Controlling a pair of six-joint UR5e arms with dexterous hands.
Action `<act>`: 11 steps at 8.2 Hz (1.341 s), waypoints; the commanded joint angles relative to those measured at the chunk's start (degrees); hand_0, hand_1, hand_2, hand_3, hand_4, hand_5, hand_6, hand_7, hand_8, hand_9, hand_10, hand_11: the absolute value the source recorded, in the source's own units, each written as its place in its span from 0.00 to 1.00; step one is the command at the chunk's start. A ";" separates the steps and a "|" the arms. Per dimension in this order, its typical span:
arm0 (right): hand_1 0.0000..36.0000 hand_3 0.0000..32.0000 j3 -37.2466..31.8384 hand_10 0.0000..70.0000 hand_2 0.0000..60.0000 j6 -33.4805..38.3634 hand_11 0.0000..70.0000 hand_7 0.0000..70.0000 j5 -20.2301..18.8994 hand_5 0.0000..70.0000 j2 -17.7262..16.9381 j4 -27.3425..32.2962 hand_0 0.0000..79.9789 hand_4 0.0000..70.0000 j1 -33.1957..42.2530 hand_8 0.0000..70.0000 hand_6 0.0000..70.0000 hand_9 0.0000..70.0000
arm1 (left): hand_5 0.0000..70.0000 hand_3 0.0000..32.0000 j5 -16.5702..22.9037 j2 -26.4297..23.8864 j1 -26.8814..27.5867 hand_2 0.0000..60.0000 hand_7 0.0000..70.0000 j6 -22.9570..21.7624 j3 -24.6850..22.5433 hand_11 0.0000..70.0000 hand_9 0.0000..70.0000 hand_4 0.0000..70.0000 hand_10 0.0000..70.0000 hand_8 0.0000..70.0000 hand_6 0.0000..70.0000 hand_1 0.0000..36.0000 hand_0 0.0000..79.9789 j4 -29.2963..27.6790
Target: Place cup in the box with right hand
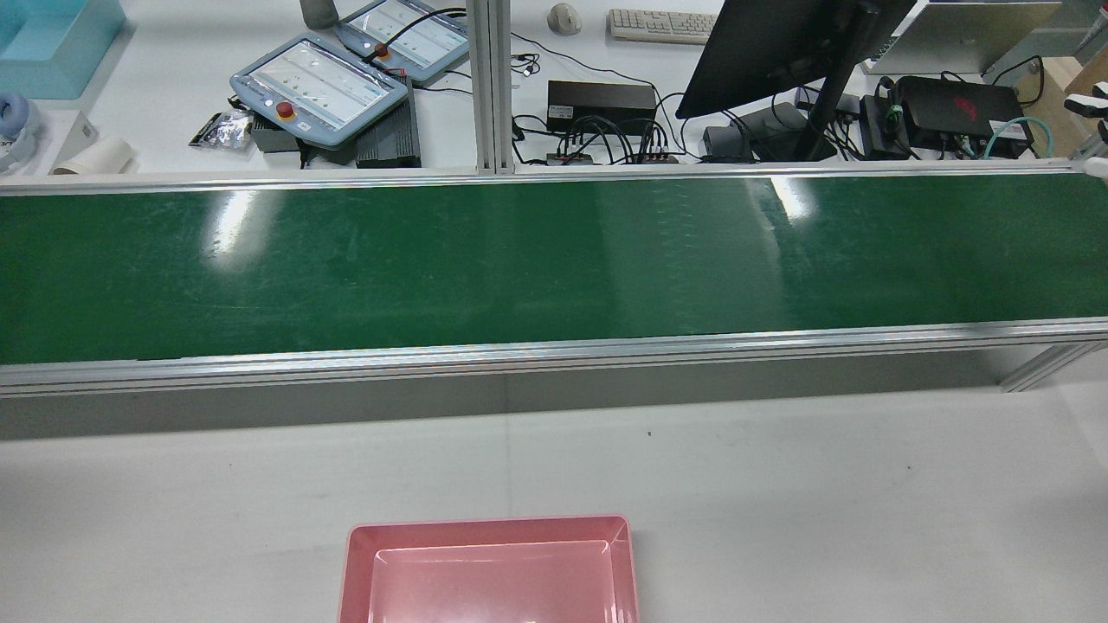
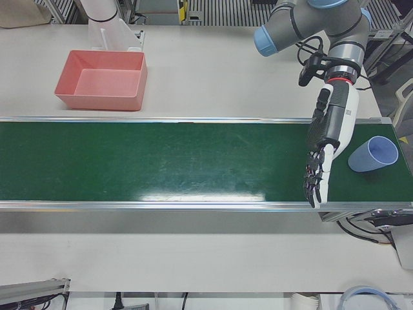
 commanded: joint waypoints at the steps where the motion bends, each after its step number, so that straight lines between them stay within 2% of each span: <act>1: 0.32 0.00 0.01 0.04 0.28 0.02 0.08 0.15 -0.87 0.05 -0.01 0.00 0.56 0.15 0.01 0.03 0.05 0.08 | 0.00 0.00 0.00 0.00 0.00 0.00 0.00 0.00 0.03 0.00 0.00 0.00 0.00 0.00 0.00 0.00 0.00 -0.02; 2: 0.27 0.00 0.01 0.05 0.16 0.02 0.08 0.14 -0.87 0.05 -0.01 0.00 0.57 0.19 0.01 0.03 0.04 0.08 | 0.00 0.00 0.00 0.00 0.00 0.00 0.00 0.00 0.03 0.00 0.00 0.00 0.00 0.00 0.00 0.00 0.00 0.06; 3: 0.32 0.00 0.01 0.05 0.28 0.02 0.08 0.15 -0.87 0.05 -0.01 0.00 0.56 0.15 -0.08 0.03 0.04 0.08 | 0.00 0.00 0.00 0.00 0.00 0.00 0.00 0.00 0.03 0.00 0.00 0.00 0.00 0.00 0.00 0.00 0.00 0.06; 4: 0.25 0.00 0.01 0.04 0.10 0.02 0.08 0.14 -0.96 0.05 -0.01 0.00 0.59 0.20 -0.08 0.03 0.04 0.08 | 0.00 0.00 0.00 0.00 0.00 0.00 0.00 0.00 -0.05 0.00 0.00 0.00 0.00 0.00 0.00 0.00 0.00 0.06; 5: 0.27 0.00 0.01 0.04 0.16 0.02 0.08 0.15 -0.96 0.05 -0.01 0.00 0.58 0.19 -0.08 0.03 0.04 0.08 | 0.00 0.00 -0.08 0.00 0.00 0.00 0.00 0.00 -0.05 0.00 0.00 0.00 0.00 0.00 0.00 0.00 0.00 0.06; 6: 0.25 0.00 0.01 0.04 0.11 0.02 0.08 0.15 -0.96 0.05 -0.01 0.00 0.58 0.20 -0.16 0.03 0.04 0.08 | 0.00 0.00 0.00 0.00 0.00 0.00 0.00 0.00 -0.05 0.00 0.00 0.00 0.00 0.00 0.00 0.00 0.00 -0.02; 7: 0.30 0.00 0.01 0.05 0.23 0.02 0.08 0.15 -0.96 0.05 -0.01 0.00 0.57 0.18 -0.34 0.03 0.04 0.08 | 0.00 0.00 0.00 0.00 0.00 0.00 0.00 0.00 -0.05 0.00 0.00 0.00 0.00 0.00 0.00 0.00 0.00 0.06; 8: 0.28 0.00 0.01 0.04 0.17 0.02 0.08 0.15 -0.96 0.05 -0.01 0.00 0.58 0.19 -0.43 0.03 0.05 0.08 | 0.00 0.00 0.00 0.00 0.00 0.00 0.00 0.00 -0.05 0.00 0.00 0.00 0.00 0.00 0.00 0.00 0.00 -0.02; 9: 0.35 0.00 0.01 0.04 0.35 0.02 0.08 0.15 -0.96 0.05 -0.01 0.00 0.55 0.14 -0.43 0.03 0.04 0.08 | 0.00 0.00 -0.08 0.00 0.00 0.00 0.00 0.00 -0.05 0.00 0.00 0.00 0.00 0.00 0.00 0.00 0.00 -0.02; 10: 0.35 0.00 0.01 0.04 0.35 0.02 0.08 0.15 -1.05 0.05 -0.01 0.00 0.55 0.14 -0.43 0.03 0.04 0.08 | 0.00 0.00 -0.08 0.00 0.00 0.00 0.00 0.00 -0.05 0.00 0.00 0.00 0.00 0.00 0.00 0.00 0.00 -0.02; 11: 0.30 0.00 0.01 0.04 0.22 0.02 0.08 0.14 -1.05 0.05 -0.10 0.00 0.57 0.17 -0.34 0.03 0.04 0.08 | 0.00 0.00 0.00 0.00 0.00 0.00 0.00 0.00 0.03 0.00 0.00 0.00 0.00 0.00 0.00 0.00 0.00 -0.02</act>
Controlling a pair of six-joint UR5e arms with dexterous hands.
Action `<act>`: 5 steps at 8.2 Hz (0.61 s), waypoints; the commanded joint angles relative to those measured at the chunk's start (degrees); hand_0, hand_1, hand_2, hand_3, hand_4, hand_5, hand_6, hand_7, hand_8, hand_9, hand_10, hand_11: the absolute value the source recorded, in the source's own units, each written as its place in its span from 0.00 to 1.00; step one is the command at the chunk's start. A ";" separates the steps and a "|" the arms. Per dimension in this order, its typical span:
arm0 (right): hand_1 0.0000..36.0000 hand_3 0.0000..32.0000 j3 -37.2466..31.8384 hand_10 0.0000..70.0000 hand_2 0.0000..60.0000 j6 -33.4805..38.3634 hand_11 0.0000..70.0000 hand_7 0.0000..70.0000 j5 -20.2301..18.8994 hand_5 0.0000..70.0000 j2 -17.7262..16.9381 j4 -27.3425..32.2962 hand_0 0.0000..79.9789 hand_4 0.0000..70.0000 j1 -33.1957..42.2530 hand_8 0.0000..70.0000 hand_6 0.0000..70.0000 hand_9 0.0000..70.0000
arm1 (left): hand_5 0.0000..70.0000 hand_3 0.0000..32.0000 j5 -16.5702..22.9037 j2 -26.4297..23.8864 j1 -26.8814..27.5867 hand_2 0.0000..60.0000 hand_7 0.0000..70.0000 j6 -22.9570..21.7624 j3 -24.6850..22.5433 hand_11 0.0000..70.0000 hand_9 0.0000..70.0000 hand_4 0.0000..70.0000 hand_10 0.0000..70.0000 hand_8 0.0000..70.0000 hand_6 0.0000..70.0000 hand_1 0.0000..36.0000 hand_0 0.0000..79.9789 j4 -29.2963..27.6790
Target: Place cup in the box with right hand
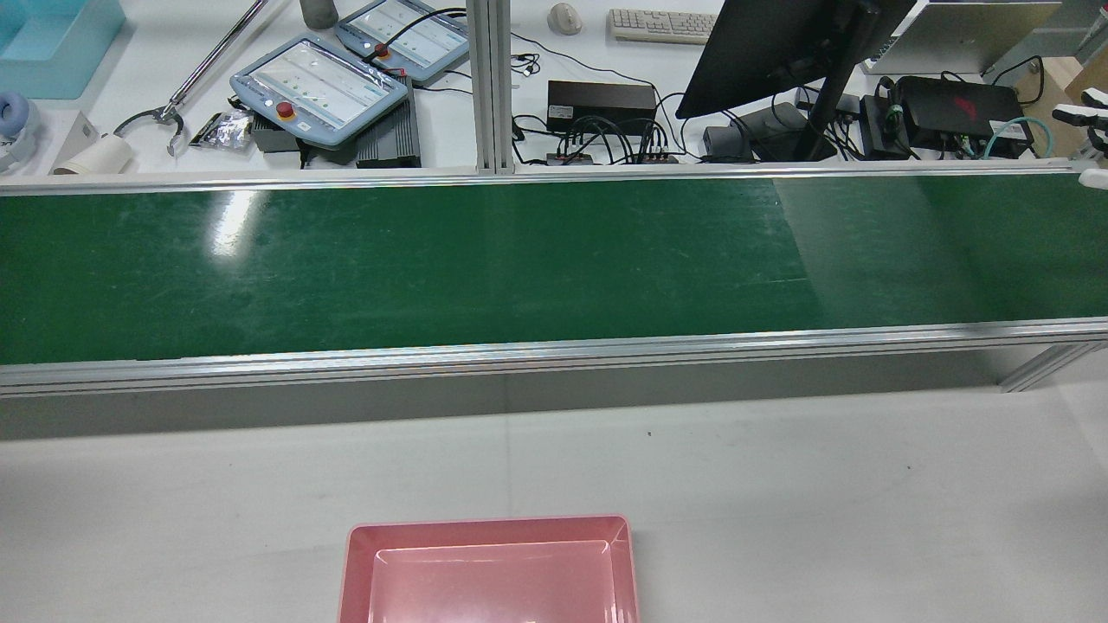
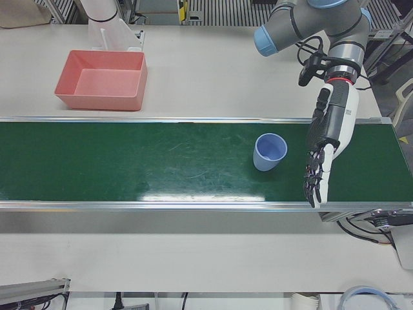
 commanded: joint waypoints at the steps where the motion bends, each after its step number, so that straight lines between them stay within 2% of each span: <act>1: 0.30 0.00 -0.09 0.04 0.22 0.00 0.08 0.14 -0.06 0.05 0.00 0.00 0.57 0.17 -0.29 0.03 0.04 0.08 | 0.00 0.00 -0.02 0.00 0.00 0.00 0.00 0.00 0.09 0.00 0.00 0.00 0.00 0.00 0.00 0.00 0.00 -0.01; 3: 0.30 0.00 -0.09 0.04 0.22 -0.26 0.08 0.15 0.03 0.05 0.17 -0.26 0.57 0.17 -1.17 0.03 0.04 0.08 | 0.00 0.00 0.06 0.00 0.00 0.00 0.00 0.00 0.00 0.00 0.00 0.00 0.00 0.00 0.00 0.00 0.00 0.08; 4: 0.33 0.19 -0.17 0.04 0.16 -0.79 0.08 0.14 0.03 0.06 0.70 -0.26 0.60 0.13 -1.52 0.02 0.04 0.07 | 0.00 0.00 0.06 0.00 0.00 0.00 0.00 0.00 0.09 0.00 0.00 0.00 0.00 0.00 0.00 0.00 0.00 -0.01; 5: 0.33 0.19 -0.78 0.04 0.16 -1.66 0.08 0.14 0.38 0.06 1.75 -0.26 0.60 0.13 -2.57 0.02 0.04 0.07 | 0.00 0.00 -0.02 0.00 0.00 0.00 0.00 0.00 0.09 0.00 0.00 0.00 0.00 0.00 0.00 0.00 0.00 -0.01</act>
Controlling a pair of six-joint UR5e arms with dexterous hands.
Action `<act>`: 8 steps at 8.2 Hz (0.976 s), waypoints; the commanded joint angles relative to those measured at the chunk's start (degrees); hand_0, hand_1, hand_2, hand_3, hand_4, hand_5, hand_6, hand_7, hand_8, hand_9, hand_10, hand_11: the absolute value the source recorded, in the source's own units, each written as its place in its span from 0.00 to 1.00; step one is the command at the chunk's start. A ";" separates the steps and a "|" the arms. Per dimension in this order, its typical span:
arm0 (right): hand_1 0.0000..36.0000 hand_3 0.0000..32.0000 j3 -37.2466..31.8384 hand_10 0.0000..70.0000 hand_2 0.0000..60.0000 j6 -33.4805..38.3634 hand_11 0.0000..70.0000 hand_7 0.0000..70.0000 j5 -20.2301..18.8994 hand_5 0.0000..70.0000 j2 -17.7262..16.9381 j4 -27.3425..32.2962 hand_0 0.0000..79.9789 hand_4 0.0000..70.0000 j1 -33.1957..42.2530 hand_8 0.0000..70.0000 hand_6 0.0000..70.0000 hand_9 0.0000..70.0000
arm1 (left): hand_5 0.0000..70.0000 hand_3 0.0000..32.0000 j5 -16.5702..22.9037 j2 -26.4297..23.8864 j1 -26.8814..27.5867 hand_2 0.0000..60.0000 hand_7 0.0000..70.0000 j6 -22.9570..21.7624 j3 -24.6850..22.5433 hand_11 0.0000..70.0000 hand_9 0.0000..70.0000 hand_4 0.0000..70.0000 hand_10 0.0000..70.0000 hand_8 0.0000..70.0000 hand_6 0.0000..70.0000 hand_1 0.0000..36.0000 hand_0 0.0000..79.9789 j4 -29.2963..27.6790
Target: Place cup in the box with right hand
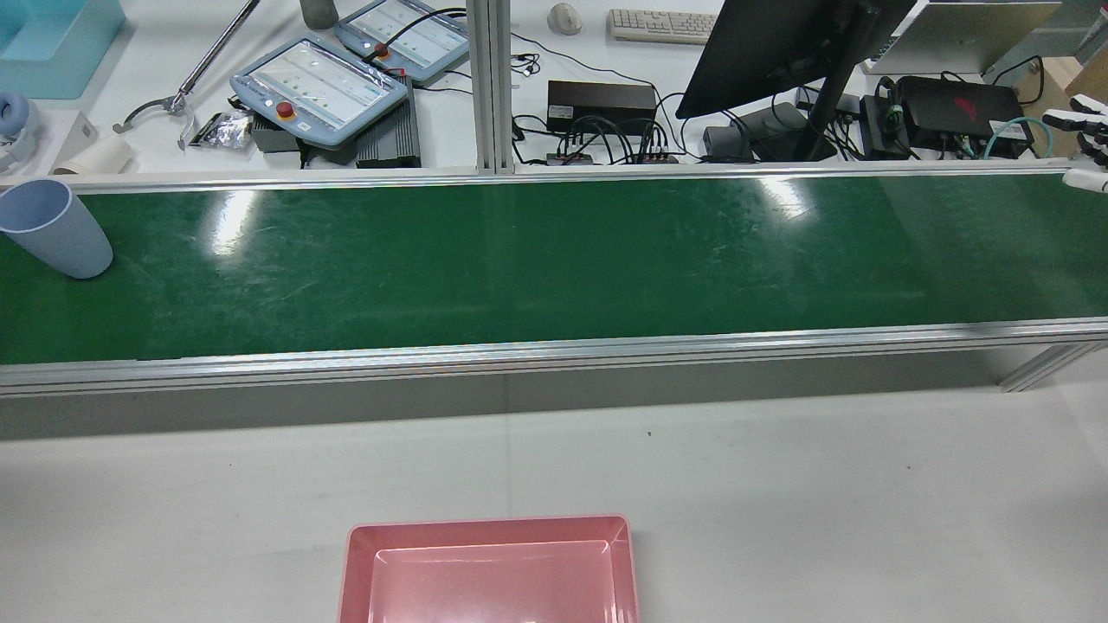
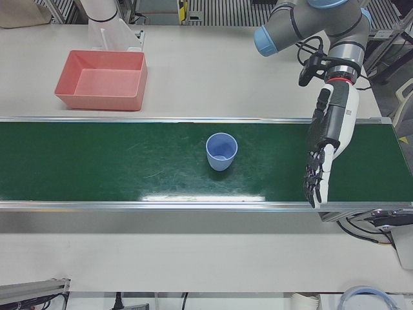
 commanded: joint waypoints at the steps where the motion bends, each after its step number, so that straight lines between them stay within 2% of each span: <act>1: 0.36 0.31 -0.75 0.03 0.11 -3.81 0.08 0.10 0.36 0.07 3.98 -0.05 0.61 0.07 -1.49 0.02 0.02 0.06 | 0.00 0.00 0.03 0.00 0.00 0.00 0.00 0.00 0.03 0.00 0.00 0.00 0.00 0.00 0.00 0.00 0.00 -0.03; 2: 0.43 0.35 -0.76 0.03 0.24 -5.23 0.07 0.10 0.45 0.07 6.01 -0.14 0.60 0.05 -2.01 0.01 0.02 0.05 | 0.00 0.00 0.03 0.00 0.09 0.00 0.00 0.00 0.03 0.00 0.00 0.00 0.00 0.00 0.00 0.00 0.00 -0.03; 3: 0.43 0.35 -1.02 0.03 0.24 -6.64 0.07 0.10 0.62 0.07 7.42 -0.14 0.60 0.05 -3.58 0.01 0.02 0.05 | 0.00 0.00 0.03 0.00 0.09 0.00 0.00 0.00 0.03 0.00 0.00 0.00 0.00 0.00 0.00 0.00 0.00 0.05; 4: 0.43 0.26 -1.72 0.04 0.19 -6.91 0.09 0.11 0.80 0.07 9.09 -0.14 0.61 0.09 -4.30 0.01 0.03 0.05 | 0.00 0.00 0.03 -0.09 0.00 0.00 0.00 0.00 0.03 0.00 0.00 0.00 0.00 0.00 0.00 0.00 0.00 0.06; 5: 0.38 0.14 -1.90 0.05 0.09 -7.09 0.09 0.13 0.97 0.07 9.97 -0.14 0.63 0.16 -5.43 0.01 0.04 0.05 | 0.00 0.00 0.03 -0.09 0.09 0.00 0.00 0.00 -0.06 0.00 0.00 0.00 0.00 0.00 0.00 0.00 0.00 0.06; 6: 0.46 0.06 -1.72 0.05 0.28 -6.92 0.10 0.14 3.15 0.07 9.98 -0.14 0.61 0.14 -7.88 0.01 0.04 0.06 | 0.00 0.00 0.03 -0.09 0.00 0.00 0.00 0.00 -0.06 0.00 0.00 0.00 0.00 0.00 0.00 0.00 0.00 0.06; 7: 0.46 0.05 -1.72 0.05 0.27 -6.91 0.09 0.14 3.78 0.07 9.98 -0.14 0.61 0.14 -10.00 0.01 0.04 0.06 | 0.00 0.00 0.03 0.00 0.09 0.00 0.00 0.00 -0.06 0.00 0.00 0.00 0.00 0.00 0.00 0.00 0.00 0.06; 8: 0.43 0.05 -1.81 0.05 0.22 -7.00 0.09 0.15 4.22 0.07 9.98 -0.14 0.61 0.16 -11.15 0.01 0.04 0.06 | 0.00 0.00 0.03 -0.09 0.00 0.00 0.00 0.00 -0.06 0.00 0.00 0.00 0.00 0.00 0.00 0.00 0.00 0.06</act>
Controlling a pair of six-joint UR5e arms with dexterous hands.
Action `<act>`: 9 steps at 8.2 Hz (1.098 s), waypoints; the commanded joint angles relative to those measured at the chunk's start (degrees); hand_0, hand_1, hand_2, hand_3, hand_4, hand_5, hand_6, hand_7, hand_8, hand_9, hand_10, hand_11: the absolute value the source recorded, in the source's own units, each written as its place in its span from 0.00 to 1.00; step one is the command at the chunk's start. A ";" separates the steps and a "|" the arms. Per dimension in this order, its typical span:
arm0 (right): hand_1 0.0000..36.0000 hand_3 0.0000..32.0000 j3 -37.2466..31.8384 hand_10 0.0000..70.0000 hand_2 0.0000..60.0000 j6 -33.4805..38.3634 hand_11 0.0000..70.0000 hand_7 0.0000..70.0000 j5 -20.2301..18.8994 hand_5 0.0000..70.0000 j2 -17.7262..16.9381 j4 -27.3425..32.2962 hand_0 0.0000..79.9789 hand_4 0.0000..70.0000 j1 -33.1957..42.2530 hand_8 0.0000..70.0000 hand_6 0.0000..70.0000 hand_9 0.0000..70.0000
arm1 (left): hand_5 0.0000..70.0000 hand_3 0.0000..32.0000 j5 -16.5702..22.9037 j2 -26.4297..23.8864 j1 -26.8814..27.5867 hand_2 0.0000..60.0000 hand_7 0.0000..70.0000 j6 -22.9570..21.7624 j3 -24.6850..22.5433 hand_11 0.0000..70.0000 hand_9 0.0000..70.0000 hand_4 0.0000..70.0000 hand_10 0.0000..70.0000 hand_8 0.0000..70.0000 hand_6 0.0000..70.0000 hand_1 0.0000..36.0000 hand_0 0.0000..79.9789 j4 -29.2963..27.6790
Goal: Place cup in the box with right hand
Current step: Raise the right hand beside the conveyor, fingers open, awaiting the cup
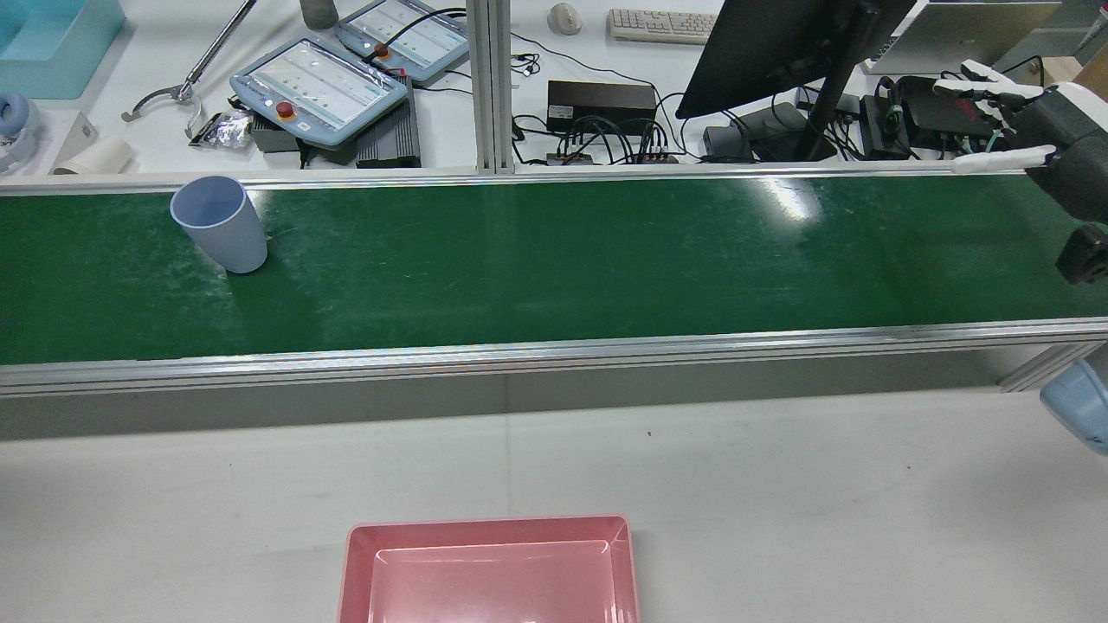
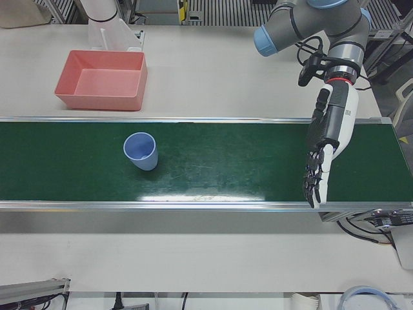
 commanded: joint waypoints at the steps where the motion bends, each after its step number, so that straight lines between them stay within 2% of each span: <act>1: 0.48 0.10 -0.11 0.04 0.34 -0.02 0.09 0.15 2.63 0.07 0.22 0.00 0.60 0.11 -4.59 0.01 0.04 0.06 | 0.00 0.00 0.00 0.05 -0.05 0.00 0.00 0.00 -0.01 0.00 0.00 0.00 0.00 0.00 0.00 0.00 0.00 0.00; 2: 0.38 0.13 -0.11 0.04 0.09 -0.02 0.09 0.14 2.73 0.07 0.22 -0.09 0.63 0.17 -5.99 0.01 0.04 0.06 | 0.00 0.00 0.00 0.06 -0.05 0.00 0.00 0.00 -0.01 0.00 0.00 0.00 0.00 0.00 0.00 0.00 0.00 0.00; 3: 0.38 0.13 -0.20 0.04 0.09 -0.11 0.09 0.14 2.73 0.07 0.22 -0.09 0.63 0.17 -6.44 0.01 0.04 0.06 | 0.00 0.00 -0.09 0.06 -0.05 0.00 0.00 0.00 0.08 0.00 0.00 0.00 0.00 0.00 0.00 0.00 0.00 -0.08; 4: 0.43 0.13 -0.20 0.04 0.22 -0.11 0.09 0.14 2.73 0.07 0.13 -0.09 0.61 0.13 -6.53 0.01 0.04 0.06 | 0.00 0.00 0.00 0.06 -0.05 0.00 0.00 0.00 0.08 0.00 0.00 0.00 0.00 0.00 0.00 0.00 0.00 -0.08; 6: 0.43 0.12 -0.20 0.04 0.22 -0.02 0.09 0.14 2.73 0.07 -0.05 -0.09 0.61 0.13 -6.53 0.02 0.04 0.07 | 0.00 0.00 -0.09 0.06 -0.05 0.00 0.00 0.00 0.08 0.00 0.00 0.00 0.00 0.00 0.00 0.00 0.00 -0.08; 7: 0.38 0.09 -0.11 0.04 0.11 0.06 0.09 0.15 2.73 0.07 0.04 -0.09 0.62 0.18 -6.62 0.02 0.04 0.07 | 0.00 0.00 0.00 0.06 -0.05 0.00 0.00 0.00 0.08 0.00 0.00 0.00 0.00 0.00 0.00 0.00 0.00 -0.08; 8: 0.38 0.09 -0.02 0.04 0.11 0.24 0.09 0.15 2.73 0.07 0.04 0.00 0.62 0.18 -6.62 0.02 0.04 0.07 | 0.00 0.00 -0.09 0.06 -0.05 0.00 0.00 0.00 0.08 0.00 0.00 0.00 0.00 0.00 0.00 0.00 0.00 0.00; 9: 0.41 0.05 0.07 0.04 0.18 0.24 0.09 0.15 2.73 0.07 0.04 0.00 0.62 0.17 -6.62 0.02 0.04 0.07 | 0.00 0.00 0.00 0.06 -0.05 0.00 0.00 0.00 -0.01 0.00 0.00 0.00 0.00 0.00 0.00 0.00 0.00 0.00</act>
